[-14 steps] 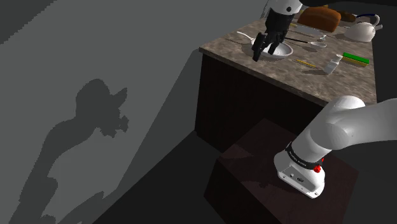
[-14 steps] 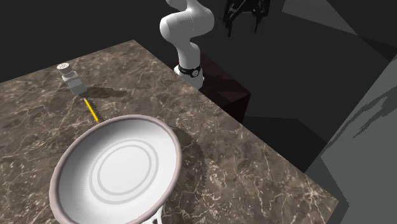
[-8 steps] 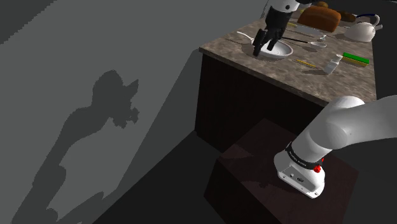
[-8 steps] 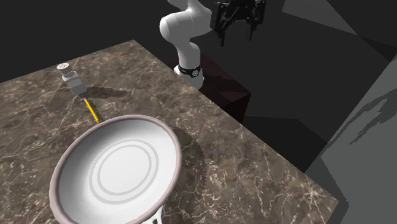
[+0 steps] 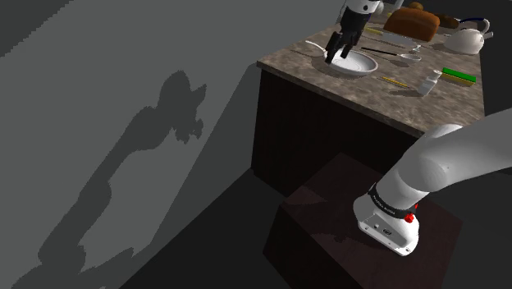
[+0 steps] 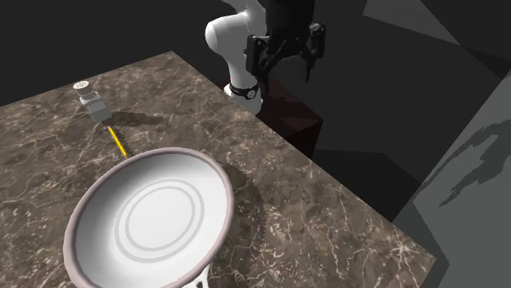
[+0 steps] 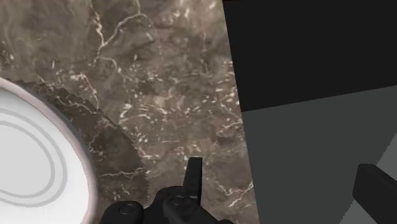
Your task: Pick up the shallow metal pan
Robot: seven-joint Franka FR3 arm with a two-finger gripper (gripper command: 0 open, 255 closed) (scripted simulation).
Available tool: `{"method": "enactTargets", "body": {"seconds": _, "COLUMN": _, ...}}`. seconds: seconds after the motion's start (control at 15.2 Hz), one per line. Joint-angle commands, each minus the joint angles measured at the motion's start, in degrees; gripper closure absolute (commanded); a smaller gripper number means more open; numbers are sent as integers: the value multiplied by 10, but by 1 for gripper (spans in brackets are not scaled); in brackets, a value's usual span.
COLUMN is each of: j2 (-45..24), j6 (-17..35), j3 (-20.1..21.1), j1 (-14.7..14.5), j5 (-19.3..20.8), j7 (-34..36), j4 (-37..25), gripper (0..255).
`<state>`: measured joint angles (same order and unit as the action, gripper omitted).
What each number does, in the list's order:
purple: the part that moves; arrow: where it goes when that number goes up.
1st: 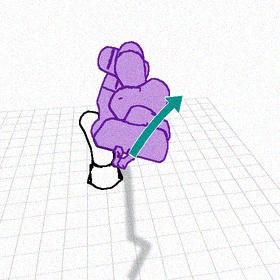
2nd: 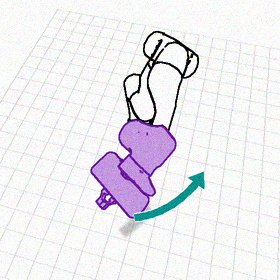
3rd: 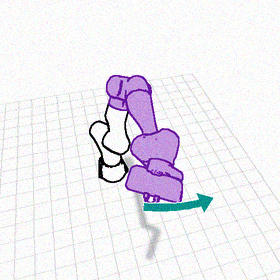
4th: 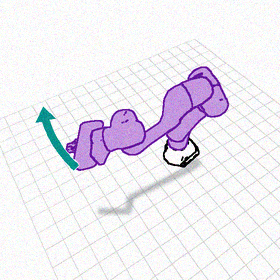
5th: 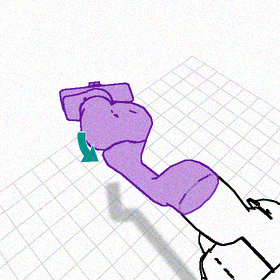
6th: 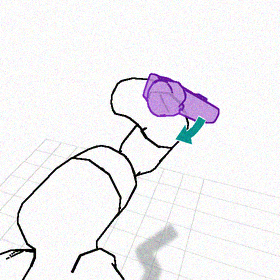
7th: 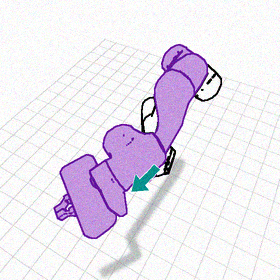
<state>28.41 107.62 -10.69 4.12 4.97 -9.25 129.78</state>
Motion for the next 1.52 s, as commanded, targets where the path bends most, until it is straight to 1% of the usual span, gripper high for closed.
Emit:
{"method": "enactTargets", "body": {"seconds": 0.0, "j2": -34, "j6": 16, "j3": -23, "j1": 2, "j5": -5, "j7": -30, "j4": -22, "gripper": 0}}
{"method": "enactTargets", "body": {"seconds": 0.2, "j2": -90, "j6": 32, "j3": -56, "j1": 3, "j5": -20, "j7": -77, "j4": -64, "gripper": 0}}
{"method": "enactTargets", "body": {"seconds": 0.4, "j2": -151, "j6": 43, "j3": -87, "j1": 4, "j5": -45, "j7": -125, "j4": -113, "gripper": 0}}
{"method": "enactTargets", "body": {"seconds": 0.66, "j2": -239, "j6": 46, "j3": -122, "j1": 11, "j5": -92, "j7": -194, "j4": -191, "gripper": 0}}
{"method": "enactTargets", "body": {"seconds": 0.86, "j2": -310, "j6": 38, "j3": -141, "j1": 24, "j5": -137, "j7": -245, "j4": -260, "gripper": 0}}
{"method": "enactTargets", "body": {"seconds": 1.12, "j2": -412, "j6": 11, "j3": -152, "j1": 57, "j5": -200, "j7": -305, "j4": -368, "gripper": 0}}
{"method": "enactTargets", "body": {"seconds": 1.32, "j2": -494, "j6": -20, "j3": -150, "j1": 94, "j5": -245, "j7": -340, "j4": -467, "gripper": 0}}
{"method": "enactTargets", "body": {"seconds": 1.45, "j2": -552, "j6": -47, "j3": -145, "j1": 124, "j5": -272, "j7": -355, "j4": -545, "gripper": 0}}
